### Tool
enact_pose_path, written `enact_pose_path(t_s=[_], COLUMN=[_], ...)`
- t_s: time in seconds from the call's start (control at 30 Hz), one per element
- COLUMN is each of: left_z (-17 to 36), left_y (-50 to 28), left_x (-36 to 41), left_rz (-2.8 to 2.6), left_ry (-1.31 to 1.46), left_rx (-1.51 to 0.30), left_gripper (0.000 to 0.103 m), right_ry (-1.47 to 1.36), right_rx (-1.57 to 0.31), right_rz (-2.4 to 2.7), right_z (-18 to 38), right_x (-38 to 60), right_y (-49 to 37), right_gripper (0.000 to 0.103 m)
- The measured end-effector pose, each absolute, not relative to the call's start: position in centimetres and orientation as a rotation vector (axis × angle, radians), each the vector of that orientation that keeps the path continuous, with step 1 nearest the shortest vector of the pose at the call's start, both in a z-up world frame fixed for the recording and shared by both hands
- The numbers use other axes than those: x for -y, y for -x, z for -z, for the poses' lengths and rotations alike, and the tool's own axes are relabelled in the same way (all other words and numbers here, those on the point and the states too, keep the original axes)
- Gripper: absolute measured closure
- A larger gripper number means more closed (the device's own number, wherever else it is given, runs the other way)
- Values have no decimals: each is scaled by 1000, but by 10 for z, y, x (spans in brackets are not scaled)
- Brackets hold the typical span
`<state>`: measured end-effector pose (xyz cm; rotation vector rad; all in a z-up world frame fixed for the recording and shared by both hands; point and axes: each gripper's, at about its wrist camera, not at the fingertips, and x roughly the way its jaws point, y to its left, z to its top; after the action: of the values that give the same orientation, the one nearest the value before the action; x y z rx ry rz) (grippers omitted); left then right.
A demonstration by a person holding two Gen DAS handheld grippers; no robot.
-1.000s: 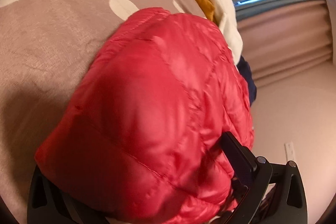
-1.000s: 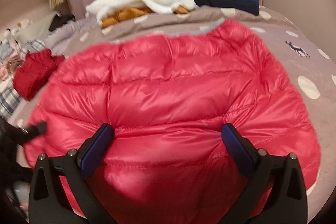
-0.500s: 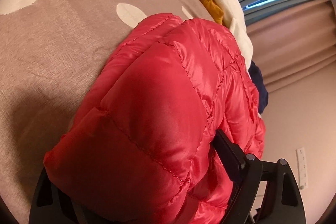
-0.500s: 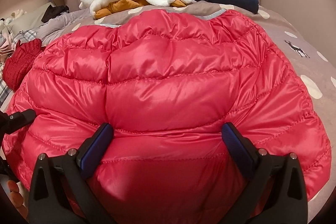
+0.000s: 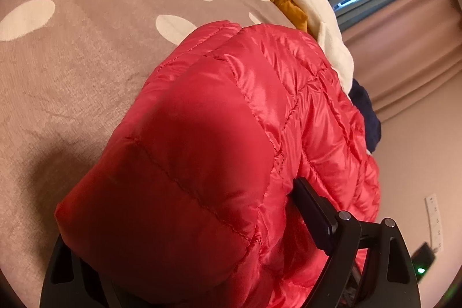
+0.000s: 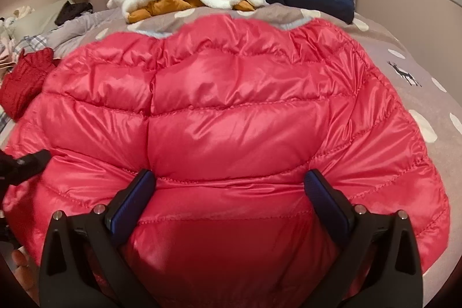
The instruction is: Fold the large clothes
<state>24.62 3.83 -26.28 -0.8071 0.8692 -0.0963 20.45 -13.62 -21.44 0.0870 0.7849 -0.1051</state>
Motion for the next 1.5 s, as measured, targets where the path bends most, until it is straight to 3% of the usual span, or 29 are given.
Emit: enact_pose_path(t_s=[0.23, 0.33, 0.53, 0.7, 0.8, 0.87, 1.03, 1.1, 1.2, 1.5], left_z=[262, 261, 240, 212, 201, 189, 158, 149, 139, 120], left_y=[-243, -240, -234, -228, -229, -225, -201, -199, -197, -188], left_x=[-39, -40, -28, -15, -11, -3, 27, 25, 18, 55], left_rz=[78, 61, 82, 142, 168, 176, 191, 221, 192, 221], left_ry=[802, 821, 697, 617, 600, 533, 316, 326, 307, -56], left_rx=[-866, -862, -810, -735, -732, -711, -624, -599, -581, -592], left_gripper=[16, 20, 45, 64, 70, 72, 73, 73, 73, 73], right_ry=[-284, -364, -798, -633, -566, -562, -610, -613, -642, -490], right_rx=[-680, -717, -789, -772, -772, -768, -763, -769, -790, -840], right_rz=[212, 338, 276, 292, 286, 276, 219, 206, 158, 101], right_z=[171, 172, 230, 232, 235, 236, 239, 238, 238, 241], right_x=[195, 231, 288, 257, 245, 245, 259, 258, 252, 185], right_y=[-147, -128, -108, -121, -129, -131, -140, -142, -146, -169], right_gripper=[0, 0, 0, 0, 1, 3, 20, 36, 45, 45])
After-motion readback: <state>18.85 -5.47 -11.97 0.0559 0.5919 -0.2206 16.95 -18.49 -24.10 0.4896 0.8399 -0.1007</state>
